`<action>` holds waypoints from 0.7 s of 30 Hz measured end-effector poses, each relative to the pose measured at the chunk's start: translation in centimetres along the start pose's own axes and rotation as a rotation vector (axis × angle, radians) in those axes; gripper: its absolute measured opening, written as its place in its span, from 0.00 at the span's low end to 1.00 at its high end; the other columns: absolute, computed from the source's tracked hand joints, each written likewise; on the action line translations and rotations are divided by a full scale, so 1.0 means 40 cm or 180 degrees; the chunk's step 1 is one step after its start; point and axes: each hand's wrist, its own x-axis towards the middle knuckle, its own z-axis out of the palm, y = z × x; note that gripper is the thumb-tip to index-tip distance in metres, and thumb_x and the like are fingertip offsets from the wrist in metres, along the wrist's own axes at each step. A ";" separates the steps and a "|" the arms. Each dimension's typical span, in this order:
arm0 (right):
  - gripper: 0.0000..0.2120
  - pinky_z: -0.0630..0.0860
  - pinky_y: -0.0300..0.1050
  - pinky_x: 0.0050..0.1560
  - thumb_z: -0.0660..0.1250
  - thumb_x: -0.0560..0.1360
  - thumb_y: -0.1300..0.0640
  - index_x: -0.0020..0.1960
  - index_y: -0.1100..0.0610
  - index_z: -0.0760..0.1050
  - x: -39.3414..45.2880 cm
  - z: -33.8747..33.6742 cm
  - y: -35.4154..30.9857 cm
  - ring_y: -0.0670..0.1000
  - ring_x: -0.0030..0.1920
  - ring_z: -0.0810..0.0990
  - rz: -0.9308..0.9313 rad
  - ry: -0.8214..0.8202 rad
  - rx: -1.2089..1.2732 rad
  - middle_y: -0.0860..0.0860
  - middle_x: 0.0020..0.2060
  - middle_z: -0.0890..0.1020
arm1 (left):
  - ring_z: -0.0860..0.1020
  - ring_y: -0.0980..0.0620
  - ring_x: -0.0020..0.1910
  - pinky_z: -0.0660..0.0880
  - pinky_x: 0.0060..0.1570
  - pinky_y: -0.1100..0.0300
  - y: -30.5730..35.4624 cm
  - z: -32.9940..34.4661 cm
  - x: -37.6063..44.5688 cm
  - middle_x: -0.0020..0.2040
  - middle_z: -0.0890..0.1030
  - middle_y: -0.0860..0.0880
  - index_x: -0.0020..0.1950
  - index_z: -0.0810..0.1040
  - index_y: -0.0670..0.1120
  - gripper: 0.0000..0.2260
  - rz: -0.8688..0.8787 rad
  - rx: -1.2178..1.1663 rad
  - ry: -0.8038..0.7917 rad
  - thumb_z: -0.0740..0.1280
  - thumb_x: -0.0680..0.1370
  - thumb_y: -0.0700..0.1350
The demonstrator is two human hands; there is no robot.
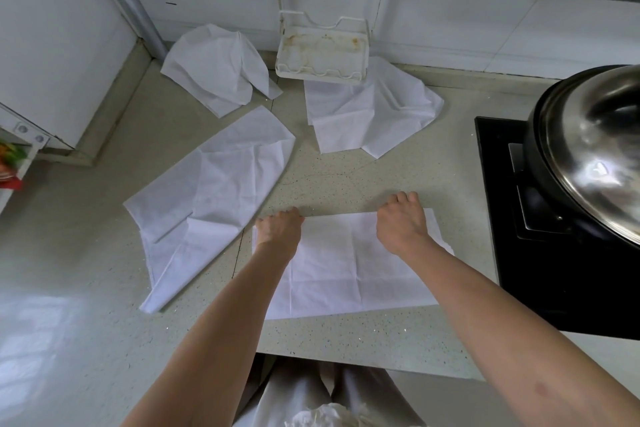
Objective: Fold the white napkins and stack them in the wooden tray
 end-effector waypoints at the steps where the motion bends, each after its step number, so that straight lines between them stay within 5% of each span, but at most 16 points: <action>1: 0.13 0.62 0.48 0.62 0.57 0.76 0.57 0.59 0.55 0.74 -0.001 0.001 0.001 0.53 0.58 0.71 0.0029 0.0054 0.0005 0.53 0.57 0.75 | 0.79 0.45 0.49 0.71 0.48 0.53 0.000 -0.001 -0.001 0.50 0.79 0.47 0.61 0.69 0.44 0.09 0.0006 0.0003 -0.0003 0.58 0.81 0.38; 7: 0.15 0.67 0.56 0.66 0.71 0.65 0.63 0.51 0.60 0.75 -0.033 0.024 -0.012 0.59 0.52 0.75 0.0433 0.1127 0.0491 0.57 0.48 0.77 | 0.79 0.46 0.47 0.69 0.46 0.55 0.001 -0.002 -0.001 0.45 0.77 0.48 0.61 0.69 0.44 0.09 0.0021 0.0018 0.0023 0.57 0.81 0.37; 10: 0.15 0.66 0.58 0.68 0.68 0.72 0.60 0.58 0.62 0.75 -0.070 0.076 -0.050 0.62 0.62 0.74 0.0197 0.1607 0.1359 0.60 0.59 0.77 | 0.78 0.47 0.45 0.67 0.45 0.55 -0.002 -0.006 -0.004 0.42 0.74 0.49 0.60 0.69 0.44 0.09 0.0062 0.0080 0.0054 0.57 0.81 0.36; 15: 0.29 0.47 0.53 0.76 0.42 0.80 0.43 0.77 0.56 0.54 -0.128 0.155 -0.102 0.56 0.77 0.53 -0.0011 0.0806 0.1848 0.55 0.77 0.54 | 0.78 0.46 0.47 0.68 0.46 0.55 0.005 -0.010 -0.007 0.46 0.77 0.48 0.60 0.69 0.44 0.09 0.0080 0.0053 0.0042 0.57 0.81 0.37; 18: 0.32 0.34 0.49 0.74 0.31 0.77 0.38 0.78 0.51 0.40 -0.122 0.184 -0.096 0.51 0.77 0.39 -0.0009 0.0614 0.1855 0.50 0.77 0.39 | 0.77 0.46 0.45 0.70 0.47 0.54 0.005 -0.017 -0.009 0.46 0.76 0.48 0.61 0.70 0.44 0.10 0.0067 0.0022 -0.0007 0.58 0.80 0.36; 21: 0.31 0.30 0.47 0.73 0.29 0.76 0.37 0.76 0.48 0.32 -0.119 0.184 -0.092 0.49 0.76 0.33 -0.0009 0.0480 0.1849 0.48 0.75 0.33 | 0.78 0.46 0.46 0.74 0.47 0.53 -0.001 -0.033 -0.007 0.46 0.76 0.47 0.59 0.73 0.45 0.09 0.0013 -0.0170 -0.0067 0.57 0.82 0.40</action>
